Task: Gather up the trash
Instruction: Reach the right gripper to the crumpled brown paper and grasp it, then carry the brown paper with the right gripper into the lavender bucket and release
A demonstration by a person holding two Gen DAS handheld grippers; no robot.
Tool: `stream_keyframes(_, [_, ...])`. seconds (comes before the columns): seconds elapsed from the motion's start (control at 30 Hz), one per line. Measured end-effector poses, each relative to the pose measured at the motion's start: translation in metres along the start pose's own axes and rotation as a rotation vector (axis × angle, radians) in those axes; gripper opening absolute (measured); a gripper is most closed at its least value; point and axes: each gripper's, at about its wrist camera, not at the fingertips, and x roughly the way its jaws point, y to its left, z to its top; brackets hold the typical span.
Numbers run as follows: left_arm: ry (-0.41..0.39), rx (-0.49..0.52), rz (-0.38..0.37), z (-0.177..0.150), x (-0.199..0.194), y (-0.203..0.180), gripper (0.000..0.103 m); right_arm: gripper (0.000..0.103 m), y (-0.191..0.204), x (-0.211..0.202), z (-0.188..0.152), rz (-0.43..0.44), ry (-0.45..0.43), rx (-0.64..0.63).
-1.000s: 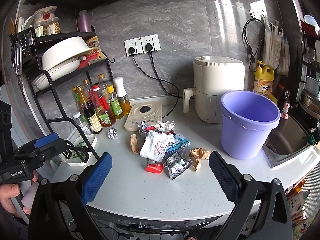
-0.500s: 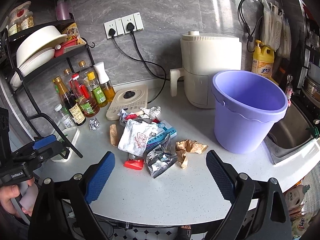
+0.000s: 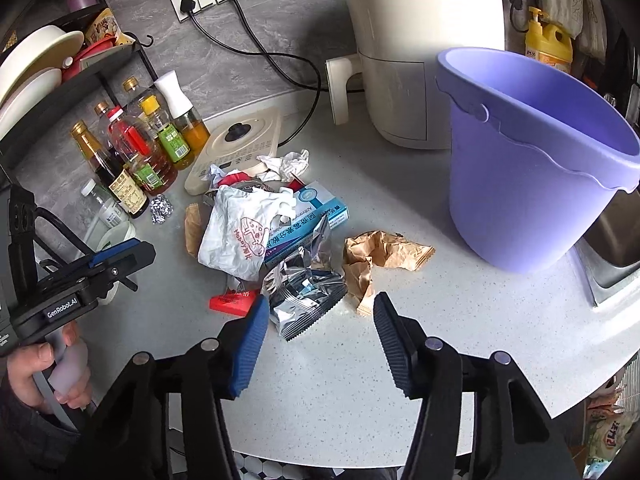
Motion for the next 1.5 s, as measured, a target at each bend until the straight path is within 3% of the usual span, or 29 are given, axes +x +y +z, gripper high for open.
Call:
stream_keyframes(0.53, [0.111, 0.016, 0.020, 0.025, 0.077, 0.009, 0.049, 0.044, -0.030, 0.061, 0.015, 0.014, 0.088, 0.083])
stream_keyframes(0.63, [0.124, 0.028, 0.010, 0.028, 0.086, 0.004, 0.037, 0.035, -0.036, 0.070, 0.016, 0.019, 0.110, 0.083])
stream_keyframes(0.7, [0.134, 0.034, 0.013, 0.031, 0.088, -0.001, 0.012, 0.021, -0.038, 0.075, 0.015, 0.026, 0.122, 0.073])
stream_keyframes(0.77, [0.115, 0.047, 0.015, 0.035, 0.083, -0.007, 0.004, 0.013, -0.040, 0.074, 0.015, 0.032, 0.114, 0.066])
stream_keyframes(1.2, [-0.041, 0.047, 0.005, 0.049, 0.013, -0.022, 0.003, 0.012, -0.015, 0.019, 0.030, 0.079, -0.042, -0.035])
stream_keyframes(1.5, [-0.218, 0.049, 0.042, 0.070, -0.061, -0.024, 0.003, 0.012, 0.010, -0.045, 0.060, 0.115, -0.217, -0.114])
